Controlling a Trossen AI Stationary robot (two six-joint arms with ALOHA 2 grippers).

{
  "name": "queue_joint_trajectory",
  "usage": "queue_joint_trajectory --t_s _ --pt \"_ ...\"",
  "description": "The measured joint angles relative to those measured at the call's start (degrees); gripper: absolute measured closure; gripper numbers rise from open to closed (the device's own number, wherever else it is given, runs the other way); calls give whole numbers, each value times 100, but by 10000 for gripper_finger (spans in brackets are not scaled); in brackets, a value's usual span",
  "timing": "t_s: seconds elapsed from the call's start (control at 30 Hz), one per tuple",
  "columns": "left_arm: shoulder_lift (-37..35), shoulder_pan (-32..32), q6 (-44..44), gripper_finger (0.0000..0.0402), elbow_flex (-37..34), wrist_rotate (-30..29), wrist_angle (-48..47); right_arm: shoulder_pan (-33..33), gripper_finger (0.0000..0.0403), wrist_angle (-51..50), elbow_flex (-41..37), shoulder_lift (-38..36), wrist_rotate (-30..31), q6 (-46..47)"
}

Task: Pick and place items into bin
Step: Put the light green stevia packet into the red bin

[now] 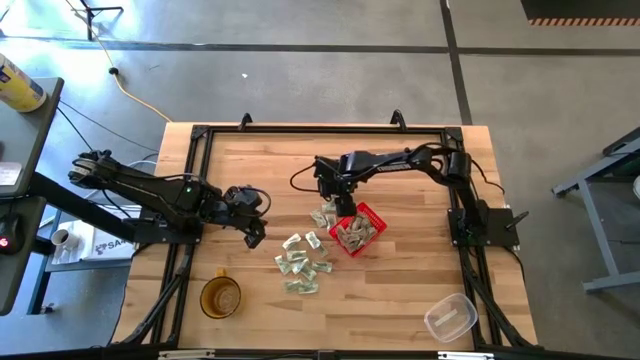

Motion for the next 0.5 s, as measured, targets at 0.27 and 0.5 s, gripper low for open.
queue_joint_trajectory --t_s 0.27,0.5 --pt "2 0 -2 229 0 -2 1 -216 342 -423 89 54 -260 300" --pt "2 2 -2 229 0 -114 92 -341 383 -1397 569 -41 -339 559"
